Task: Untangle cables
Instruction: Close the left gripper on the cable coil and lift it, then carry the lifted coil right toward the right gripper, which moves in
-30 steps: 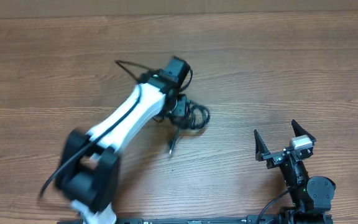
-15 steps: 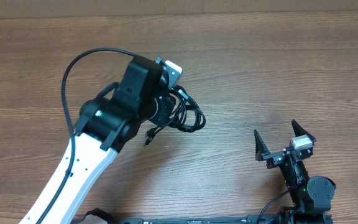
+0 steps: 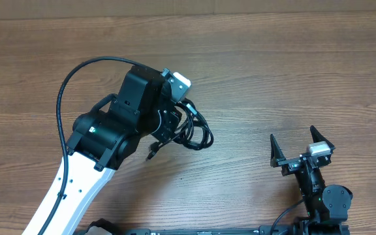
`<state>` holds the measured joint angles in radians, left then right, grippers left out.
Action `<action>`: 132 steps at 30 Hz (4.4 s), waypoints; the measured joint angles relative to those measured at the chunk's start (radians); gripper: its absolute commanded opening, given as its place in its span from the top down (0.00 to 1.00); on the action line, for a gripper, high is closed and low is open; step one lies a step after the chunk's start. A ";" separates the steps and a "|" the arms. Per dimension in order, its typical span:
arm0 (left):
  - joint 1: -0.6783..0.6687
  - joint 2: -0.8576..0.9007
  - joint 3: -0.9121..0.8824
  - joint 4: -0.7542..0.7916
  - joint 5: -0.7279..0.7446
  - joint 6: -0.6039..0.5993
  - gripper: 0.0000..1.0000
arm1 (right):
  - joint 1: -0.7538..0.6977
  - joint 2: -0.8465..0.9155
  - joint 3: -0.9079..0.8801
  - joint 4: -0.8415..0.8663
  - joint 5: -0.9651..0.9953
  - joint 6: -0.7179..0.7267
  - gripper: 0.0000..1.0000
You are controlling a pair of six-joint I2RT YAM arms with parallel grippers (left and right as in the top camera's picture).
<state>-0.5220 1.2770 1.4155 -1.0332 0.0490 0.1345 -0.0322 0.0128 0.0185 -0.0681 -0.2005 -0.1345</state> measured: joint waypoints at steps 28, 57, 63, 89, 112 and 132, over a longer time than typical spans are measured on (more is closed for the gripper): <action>0.000 0.000 0.000 -0.023 0.420 0.420 0.96 | 0.000 0.050 0.453 -0.189 -0.377 0.385 0.00; -0.002 0.000 0.000 0.214 0.270 -0.021 0.96 | 0.000 0.727 0.840 -0.502 -1.006 0.212 0.06; -0.002 0.000 0.000 0.224 0.171 -0.202 0.96 | 0.000 0.727 0.840 -0.471 -1.057 0.210 0.19; -0.047 0.009 0.000 0.293 0.132 -0.732 0.96 | 0.000 0.727 0.840 -0.434 -1.076 0.237 0.14; -0.140 0.079 -0.001 0.185 0.062 -0.720 0.96 | 0.000 0.727 0.840 -0.545 -0.992 0.180 0.04; -0.166 0.079 -0.001 0.172 0.043 -0.705 0.96 | 0.000 0.727 0.840 -0.534 -1.000 0.167 0.04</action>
<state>-0.6884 1.3556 1.4147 -0.8616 0.0917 -0.5705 -0.0322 0.7399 0.8589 -0.6022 -1.2003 0.0326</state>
